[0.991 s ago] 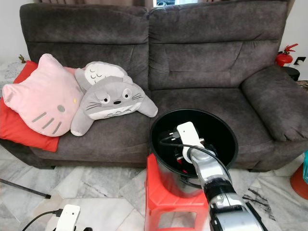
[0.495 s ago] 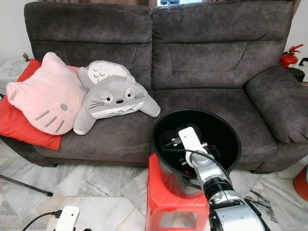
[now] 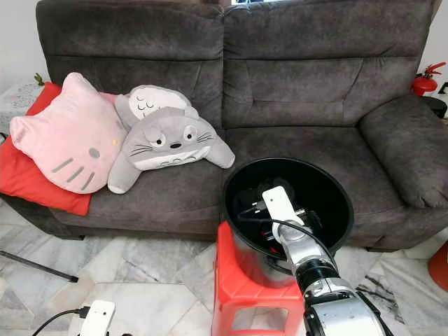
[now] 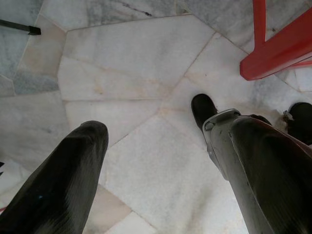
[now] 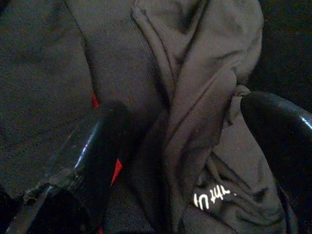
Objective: Hang hanger
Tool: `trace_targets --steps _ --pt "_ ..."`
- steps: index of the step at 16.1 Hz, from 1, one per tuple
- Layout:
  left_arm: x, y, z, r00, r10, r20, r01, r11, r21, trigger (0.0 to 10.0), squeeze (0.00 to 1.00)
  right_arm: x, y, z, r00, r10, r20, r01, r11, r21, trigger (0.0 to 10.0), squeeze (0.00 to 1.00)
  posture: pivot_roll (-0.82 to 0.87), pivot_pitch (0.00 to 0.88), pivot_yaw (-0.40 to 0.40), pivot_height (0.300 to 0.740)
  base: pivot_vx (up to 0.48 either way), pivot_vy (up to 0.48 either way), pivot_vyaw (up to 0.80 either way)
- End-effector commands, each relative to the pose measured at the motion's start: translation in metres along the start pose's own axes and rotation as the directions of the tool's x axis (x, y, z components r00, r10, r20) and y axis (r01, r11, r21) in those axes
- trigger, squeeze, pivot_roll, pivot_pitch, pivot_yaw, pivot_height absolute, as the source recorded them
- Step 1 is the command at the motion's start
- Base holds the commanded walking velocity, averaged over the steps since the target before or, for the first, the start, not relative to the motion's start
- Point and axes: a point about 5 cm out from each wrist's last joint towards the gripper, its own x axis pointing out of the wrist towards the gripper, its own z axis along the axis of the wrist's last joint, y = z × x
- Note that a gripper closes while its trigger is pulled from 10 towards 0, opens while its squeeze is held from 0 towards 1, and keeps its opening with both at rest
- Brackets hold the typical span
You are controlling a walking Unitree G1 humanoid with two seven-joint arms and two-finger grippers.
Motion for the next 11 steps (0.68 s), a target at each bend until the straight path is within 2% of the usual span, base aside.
trace_targets --steps 1,2,3,11 --pt "-0.0012 0.0021 -0.007 0.999 -0.002 -0.037 0.002 1.0 0.021 10.0 0.0 0.0002 0.0015 -0.0058 1.0 -0.004 -0.016 0.004 1.0 -0.002 8.7 0.0 -0.19 0.0 0.061 0.74 0.0 0.0 0.0" --pt "-0.0012 0.0021 -0.0069 0.999 -0.002 -0.037 0.003 1.0 0.024 10.0 0.0 0.0002 0.0018 -0.0059 1.0 -0.005 -0.016 0.005 1.0 -0.002 8.7 0.0 -0.19 0.0 0.061 0.74 0.0 0.0 0.0" --pt "-0.0013 0.0027 -0.007 0.999 0.0 -0.039 0.001 1.0 0.029 10.0 0.0 0.0002 0.0022 -0.0058 1.0 -0.007 -0.015 0.007 1.0 -0.001 0.0 0.0 -0.19 0.0 0.061 0.74 0.0 0.0 0.0" --pt "-0.0019 0.0027 -0.0101 0.999 -0.008 -0.053 0.01 0.999 0.048 10.0 0.0 0.0003 0.0102 -0.007 1.0 0.014 -0.013 -0.014 1.0 -0.004 0.0 0.0 -0.18 0.0 0.062 0.74 0.0 0.0 0.0"
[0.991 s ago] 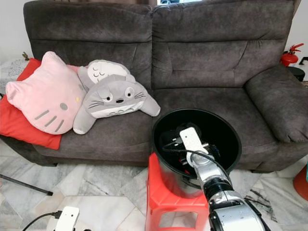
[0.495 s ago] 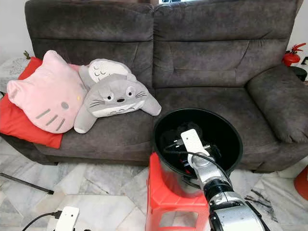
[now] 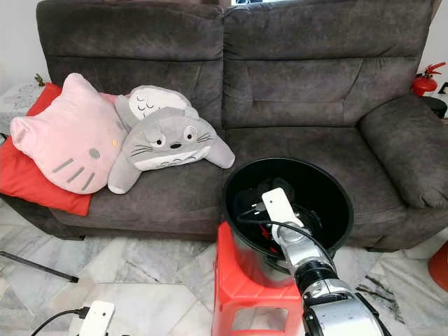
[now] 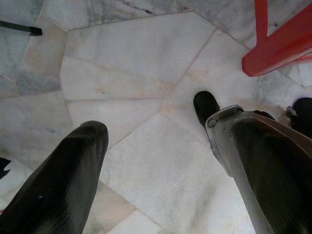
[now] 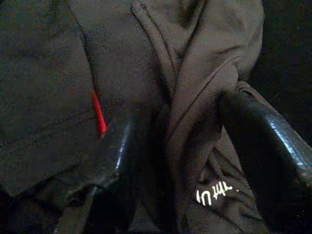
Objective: Hang hanger
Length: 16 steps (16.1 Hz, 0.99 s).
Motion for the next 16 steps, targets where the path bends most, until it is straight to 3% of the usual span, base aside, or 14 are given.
trace_targets --steps 1,10,16 --pt "-0.001 0.0 -0.009 0.999 -0.008 -0.044 0.009 1.0 0.027 10.0 0.0 0.0 0.007 -0.006 1.0 0.023 -0.011 -0.023 1.0 -0.006 0.0 0.0 -0.18 0.0 0.062 0.74 0.0 0.0 0.0" --pt "-0.002 0.001 -0.011 0.999 -0.012 -0.052 0.014 0.999 0.035 10.0 0.0 0.0 0.011 -0.003 0.999 0.034 0.007 -0.034 0.999 0.014 0.0 0.0 -0.18 0.0 0.063 0.74 0.0 0.0 0.0" --pt "-0.002 0.001 -0.013 0.998 -0.01 -0.055 0.012 0.999 0.036 10.0 0.0 -0.003 -0.011 0.014 0.994 -0.043 0.102 0.037 0.998 0.06 0.0 0.0 -0.18 0.0 0.063 0.74 0.0 0.0 0.0"
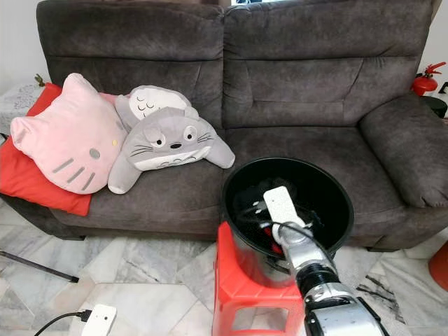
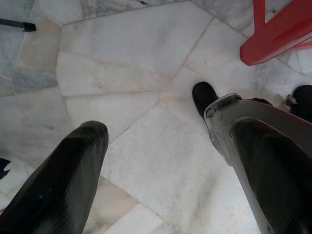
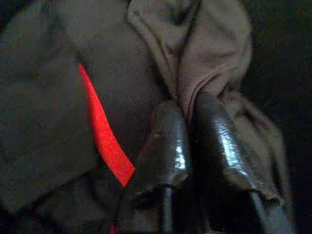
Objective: Hang hanger
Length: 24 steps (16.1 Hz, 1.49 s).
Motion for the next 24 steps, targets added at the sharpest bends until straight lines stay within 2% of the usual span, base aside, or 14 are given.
trace_targets --steps 1,4,6,7,10,12,17,24 --pt "-0.002 0.002 -0.008 1.0 0.005 -0.028 -0.004 1.0 0.008 10.0 0.0 -0.002 -0.01 0.021 0.994 -0.039 0.101 0.035 0.999 0.034 0.0 0.0 -0.18 0.0 0.061 0.74 0.0 0.0 0.0" --pt "-0.001 0.002 -0.007 1.0 0.005 -0.027 -0.005 1.0 0.005 10.0 0.0 -0.011 -0.026 0.056 0.958 -0.098 0.269 0.079 0.994 0.079 0.0 0.0 -0.17 0.0 0.06 0.74 0.0 0.0 0.0" --pt "-0.001 0.003 -0.007 1.0 0.006 -0.027 -0.006 1.0 0.006 10.0 0.0 -0.021 -0.033 0.081 0.916 -0.121 0.383 0.087 0.991 0.105 0.0 0.0 -0.17 0.0 0.061 0.74 0.0 0.0 0.0" --pt "-0.001 0.003 -0.007 1.0 0.006 -0.026 -0.006 1.0 0.007 10.0 0.0 -0.03 -0.037 0.099 0.879 -0.126 0.46 0.084 0.99 0.112 0.0 0.0 -0.17 0.0 0.061 0.74 0.0 0.0 0.0" --pt "-0.001 0.004 -0.006 1.0 0.005 -0.023 -0.005 1.0 0.007 10.0 0.0 -0.045 -0.044 0.125 0.82 -0.143 0.555 0.077 0.987 0.141 0.0 0.0 -0.17 0.0 0.059 0.74 0.0 0.0 0.0" --pt "-0.001 0.003 -0.004 1.0 0.002 -0.018 -0.002 1.0 0.007 10.0 0.0 -0.061 -0.051 0.147 0.762 -0.157 0.628 0.082 0.986 0.147 0.0 0.0 -0.18 0.0 0.057 0.74 0.0 0.0 0.0" --pt "-0.001 0.002 -0.004 1.0 0.004 -0.019 -0.004 1.0 0.002 10.0 0.0 -0.08 -0.057 0.163 0.705 -0.134 0.697 0.044 0.988 0.145 0.0 0.0 -0.18 0.0 0.059 0.74 0.0 0.0 0.0" --pt "-0.001 0.002 -0.004 1.0 0.004 -0.02 -0.004 1.0 0.003 10.0 0.0 -0.082 -0.057 0.164 0.7 -0.125 0.703 0.033 0.989 0.144 0.0 0.0 -0.18 0.0 0.059 0.74 0.0 0.0 0.0"
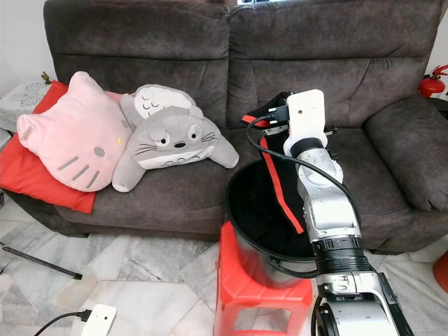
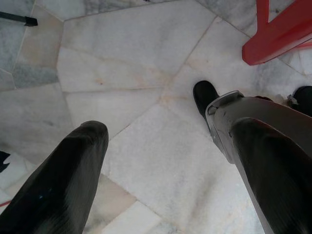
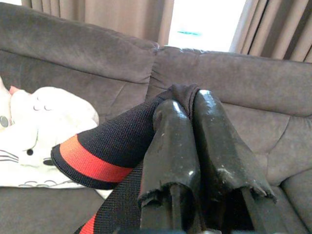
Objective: Hang hanger
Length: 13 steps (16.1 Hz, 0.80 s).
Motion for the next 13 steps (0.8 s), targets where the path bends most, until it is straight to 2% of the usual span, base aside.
trace_targets --steps 1,9,10,11,12,13 --pt "-0.001 0.002 -0.004 1.0 0.005 -0.02 -0.004 1.0 0.005 10.0 0.0 0.002 -0.002 0.012 0.999 0.0 0.039 0.0 1.0 0.005 0.0 0.0 -0.18 0.0 0.059 0.74 0.0 0.0 0.0" --pt "-0.001 0.002 -0.004 1.0 0.005 -0.02 -0.004 1.0 0.005 10.0 0.0 0.002 -0.002 0.012 0.999 0.0 0.039 0.0 1.0 0.005 0.0 0.0 -0.18 0.0 0.059 0.74 0.0 0.0 0.0" --pt "-0.001 0.002 -0.004 1.0 0.006 -0.021 -0.006 1.0 0.005 10.0 0.0 0.001 0.0 0.017 0.998 0.027 0.051 -0.028 1.0 0.011 0.0 0.0 -0.18 0.0 0.06 0.74 0.0 0.0 0.0" --pt "-0.001 0.003 -0.004 1.0 0.009 -0.019 -0.009 1.0 0.005 10.0 0.0 -0.013 0.052 0.014 0.937 0.331 0.111 -0.332 0.943 -0.014 0.0 0.0 -0.17 0.0 0.061 0.74 0.0 0.0 0.0" --pt "-0.001 0.004 -0.004 1.0 0.008 -0.018 -0.008 1.0 0.006 10.0 0.0 -0.023 0.074 0.01 0.886 0.447 0.124 -0.447 0.894 -0.03 0.0 0.0 -0.17 0.0 0.061 0.74 0.0 0.0 0.0" --pt "-0.001 0.003 -0.004 1.0 0.008 -0.018 -0.008 1.0 0.006 10.0 0.0 -0.023 0.074 0.01 0.885 0.449 0.123 -0.45 0.893 -0.026 0.0 0.0 -0.17 0.0 0.061 0.74 0.0 0.0 0.0"
